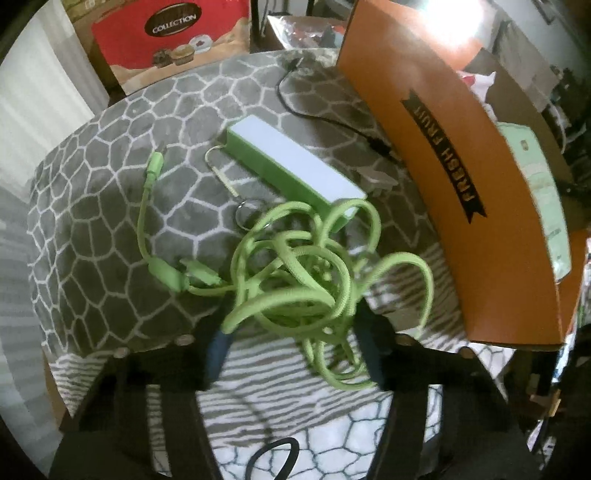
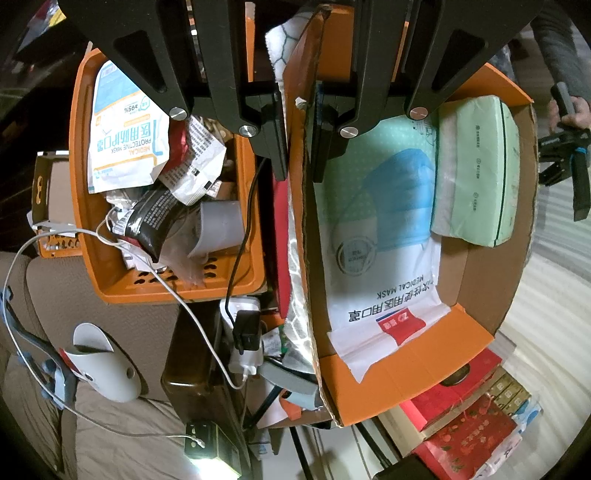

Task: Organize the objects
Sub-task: 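Move the left gripper to the lime-green cable and close on it, then lift the lime-green cable with the left gripper toward the orange box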

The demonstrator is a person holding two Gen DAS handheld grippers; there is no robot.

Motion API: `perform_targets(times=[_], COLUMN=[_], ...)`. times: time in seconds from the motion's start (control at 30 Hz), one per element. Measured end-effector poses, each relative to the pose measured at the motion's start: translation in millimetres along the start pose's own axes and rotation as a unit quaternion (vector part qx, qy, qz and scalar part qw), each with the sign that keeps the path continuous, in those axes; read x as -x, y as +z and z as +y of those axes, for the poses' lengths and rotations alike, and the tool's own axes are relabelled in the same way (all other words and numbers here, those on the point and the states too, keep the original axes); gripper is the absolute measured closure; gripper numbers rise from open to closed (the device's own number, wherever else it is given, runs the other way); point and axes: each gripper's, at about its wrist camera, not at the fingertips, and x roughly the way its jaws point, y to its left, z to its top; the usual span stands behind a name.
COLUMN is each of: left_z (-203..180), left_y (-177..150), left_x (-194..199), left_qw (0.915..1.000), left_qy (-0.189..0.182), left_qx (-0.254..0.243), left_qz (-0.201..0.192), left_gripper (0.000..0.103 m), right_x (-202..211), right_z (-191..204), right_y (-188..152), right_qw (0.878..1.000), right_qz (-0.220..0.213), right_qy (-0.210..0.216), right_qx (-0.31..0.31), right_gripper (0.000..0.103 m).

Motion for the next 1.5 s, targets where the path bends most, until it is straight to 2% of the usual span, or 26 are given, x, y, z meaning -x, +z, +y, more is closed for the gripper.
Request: perform_targets(times=[0.03, 0.1, 0.13, 0.2, 0.23, 0.5, 0.83, 0.9, 1.1, 1.5], left_z=[-1.1, -2.3, -1.8, 1.1, 4.1, 17.6, 24.2, 21.6, 12.2, -28.8], left_y=[-1.0, -2.2, -2.7, -2.1, -1.6, 4.5, 13.5, 16.4, 30.8, 64.8], left_x=[1.9, 5.5, 8.3, 13.1, 15.2, 26.4, 67.6, 76.1, 106.5, 154.9], left_qw=[1.0, 0.9999, 0.9998, 0.9993, 0.9988, 0.9964, 0.9884, 0.9878, 0.9796, 0.9711], left_qy=[0.001, -0.003, -0.01, -0.025, -0.037, -0.061, -0.113, -0.116, -0.16, -0.189], left_qx=[0.0, 0.005, 0.01, 0.019, 0.023, 0.045, 0.072, 0.07, 0.07, 0.048], left_qz=[-0.005, -0.012, -0.016, -0.021, -0.022, -0.037, -0.072, -0.077, -0.099, -0.138], left_gripper=[0.058, 0.071, 0.075, 0.088, 0.089, 0.093, 0.095, 0.095, 0.095, 0.095], right_x=[-0.4, 0.5, 0.1, 0.1, 0.2, 1.9, 2.7, 2.7, 2.9, 2.2], right_z=[0.1, -0.5, 0.0, 0.1, 0.4, -3.3, -6.1, -8.4, -11.4, -20.4], right_y=[0.2, 0.5, 0.7, 0.7, 1.0, 1.4, 1.2, 1.2, 1.0, 0.2], right_qw=[1.0, 1.0, 1.0, 1.0, 1.0, 1.0, 1.0, 0.999, 0.999, 0.997], right_qz=[-0.001, -0.005, -0.006, -0.007, -0.008, -0.013, -0.016, -0.017, -0.017, -0.022], right_qy=[0.0, 0.002, 0.001, 0.0, 0.0, 0.009, 0.023, 0.031, 0.043, 0.067], right_qx=[-0.001, -0.003, -0.002, -0.001, 0.0, 0.0, -0.012, -0.018, -0.019, -0.034], right_gripper=[0.092, 0.093, 0.093, 0.094, 0.094, 0.095, 0.094, 0.094, 0.094, 0.093])
